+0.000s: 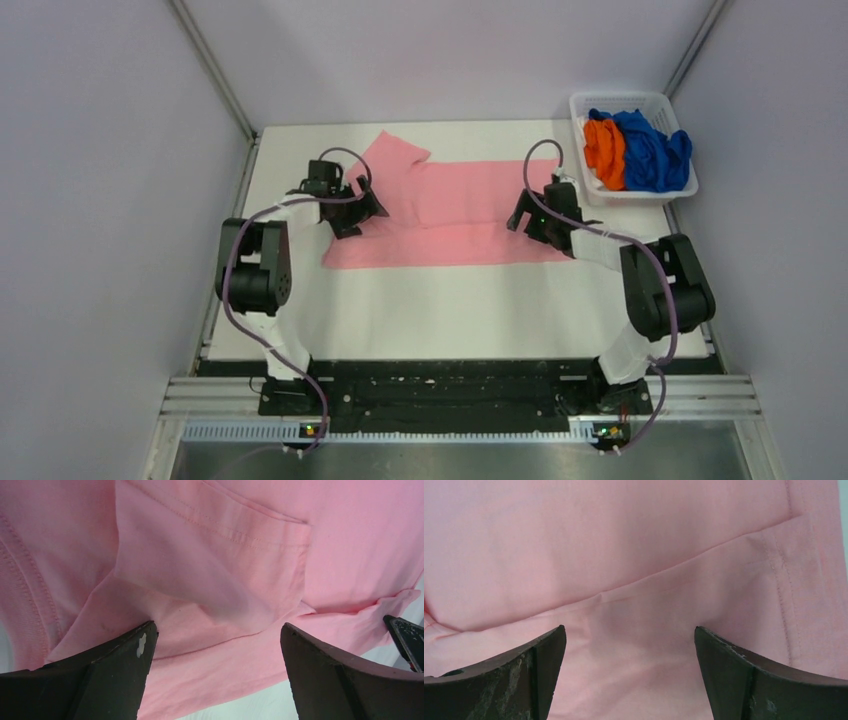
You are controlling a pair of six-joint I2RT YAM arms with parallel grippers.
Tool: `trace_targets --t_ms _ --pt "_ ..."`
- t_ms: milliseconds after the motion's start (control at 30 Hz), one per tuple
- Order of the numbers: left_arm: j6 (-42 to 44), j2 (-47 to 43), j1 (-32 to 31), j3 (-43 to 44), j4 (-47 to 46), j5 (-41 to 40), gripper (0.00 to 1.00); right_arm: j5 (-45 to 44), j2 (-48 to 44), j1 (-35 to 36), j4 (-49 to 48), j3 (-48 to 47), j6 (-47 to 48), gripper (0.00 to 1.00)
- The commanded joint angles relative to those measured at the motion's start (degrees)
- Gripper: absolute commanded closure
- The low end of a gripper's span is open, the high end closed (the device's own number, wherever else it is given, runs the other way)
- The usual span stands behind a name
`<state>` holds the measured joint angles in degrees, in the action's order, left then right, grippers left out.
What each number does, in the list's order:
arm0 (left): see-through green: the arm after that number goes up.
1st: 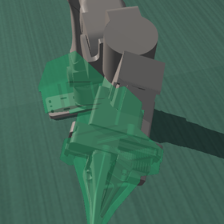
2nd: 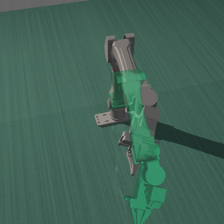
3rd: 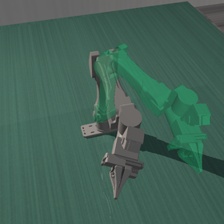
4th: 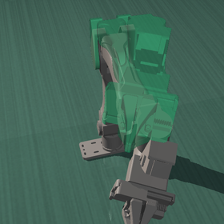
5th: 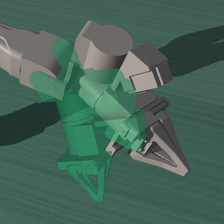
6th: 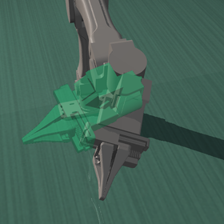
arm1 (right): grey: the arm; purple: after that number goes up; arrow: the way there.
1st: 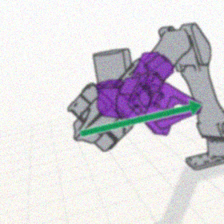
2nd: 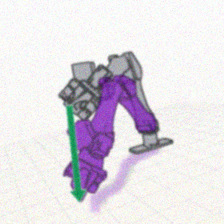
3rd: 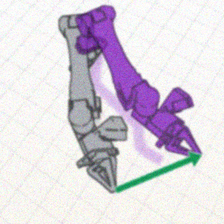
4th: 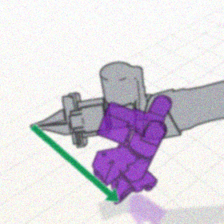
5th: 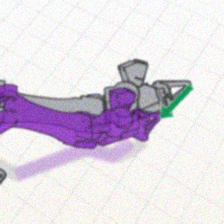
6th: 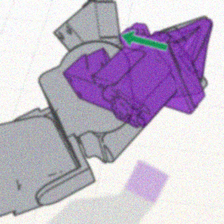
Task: Fold and stack the t-shirts
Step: Fold the flattened tshirt in 1/3 of the way
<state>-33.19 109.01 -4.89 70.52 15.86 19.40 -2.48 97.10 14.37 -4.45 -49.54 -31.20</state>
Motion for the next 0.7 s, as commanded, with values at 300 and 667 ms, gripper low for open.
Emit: trace_targets --t_ms 300,667 --pt "-1.2 -25.0 -1.7 -13.5 24.4 -6.8 0.01 1.5 -21.1 6.4 23.9 7.8 0.7 0.01" --pt "10.1 -9.2 -13.2 7.7 18.8 -11.0 0.05 -11.2 -18.5 5.1 9.9 3.3 -0.7 0.01"
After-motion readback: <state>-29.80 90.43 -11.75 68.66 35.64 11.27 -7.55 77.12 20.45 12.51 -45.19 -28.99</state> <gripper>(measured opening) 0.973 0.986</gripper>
